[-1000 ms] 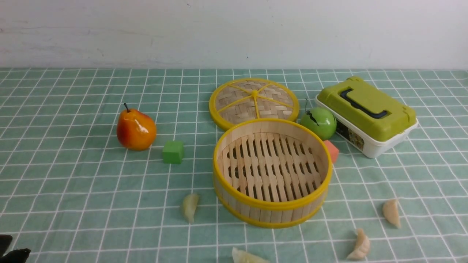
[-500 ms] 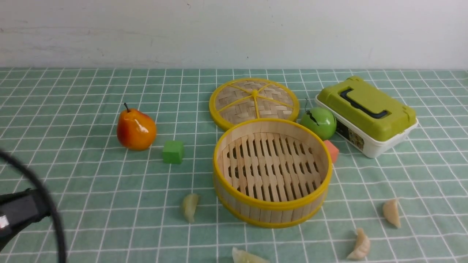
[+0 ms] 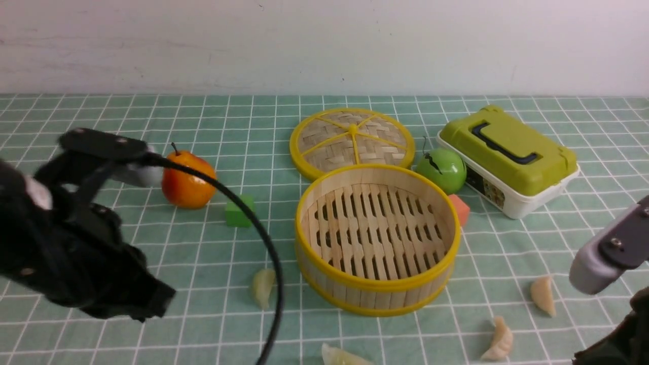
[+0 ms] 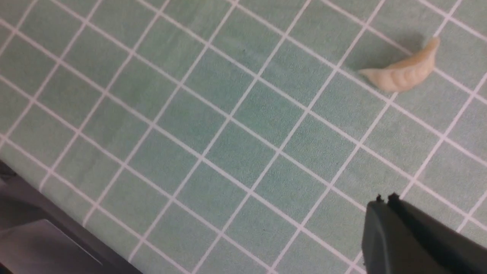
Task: Put the dumplings into the steamer on the table with the blue tablecloth.
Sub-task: 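Reach for and grasp a dumpling on the table with the left gripper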
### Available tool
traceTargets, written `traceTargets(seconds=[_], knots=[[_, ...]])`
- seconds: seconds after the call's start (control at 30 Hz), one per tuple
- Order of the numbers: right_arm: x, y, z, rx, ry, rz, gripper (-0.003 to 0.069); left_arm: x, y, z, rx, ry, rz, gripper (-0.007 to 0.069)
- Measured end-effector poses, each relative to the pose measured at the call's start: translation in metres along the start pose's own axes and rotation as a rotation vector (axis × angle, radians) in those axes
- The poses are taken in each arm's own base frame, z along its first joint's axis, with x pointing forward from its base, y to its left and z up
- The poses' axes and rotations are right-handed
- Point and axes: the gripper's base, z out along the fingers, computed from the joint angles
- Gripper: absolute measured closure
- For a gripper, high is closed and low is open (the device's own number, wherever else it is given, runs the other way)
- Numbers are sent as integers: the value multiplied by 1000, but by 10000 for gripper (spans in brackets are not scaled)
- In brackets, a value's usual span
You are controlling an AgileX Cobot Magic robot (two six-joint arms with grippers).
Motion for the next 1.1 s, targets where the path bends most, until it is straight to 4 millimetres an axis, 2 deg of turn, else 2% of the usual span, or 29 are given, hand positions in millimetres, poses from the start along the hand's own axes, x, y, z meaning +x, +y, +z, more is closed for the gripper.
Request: traceTargets(seconds=[0.03,0.1,0.13,0.2,0.3,0.37,0.5,0.6,0.67,0.73,0.83,0.97,1.0,1.1], knots=[[0,0,0,1,0,-1,678,-1,1,2,-2,5,-4,638],[0,0,0,5,1,-8,676,-20,-3,22,-13,37,-20,638],[0,0,0,4,1,-9,676,-23,-3,25,-16,41,-30,638],[0,0,0,5,1,-11,674,-45,-1,47,-41,58,-41,597],[0,0,0,11,3,-14,674,-62,4,75,-69,94,-39,498],[0,0,0,14,3,-16,674,-70,8,99,-80,130,-44,393],[0,-1,0,17,3,-18,674,-84,13,135,-83,140,-46,188],[0,-1,0,18,4,-19,673,-92,16,155,-86,118,-63,99],[1,-1,1,21,7,-21,673,-96,17,167,-89,114,-91,77],[2,-2,2,26,14,-25,671,-98,18,177,-91,114,-117,75],[6,-3,5,37,34,-32,670,-96,20,190,-94,135,-146,111],[10,-4,9,43,46,-34,666,-94,21,197,-101,150,-173,274],[9,-4,9,47,43,-36,665,-94,21,197,-105,152,-176,343],[8,-5,9,52,27,-37,662,-97,21,192,-104,173,-184,386]])
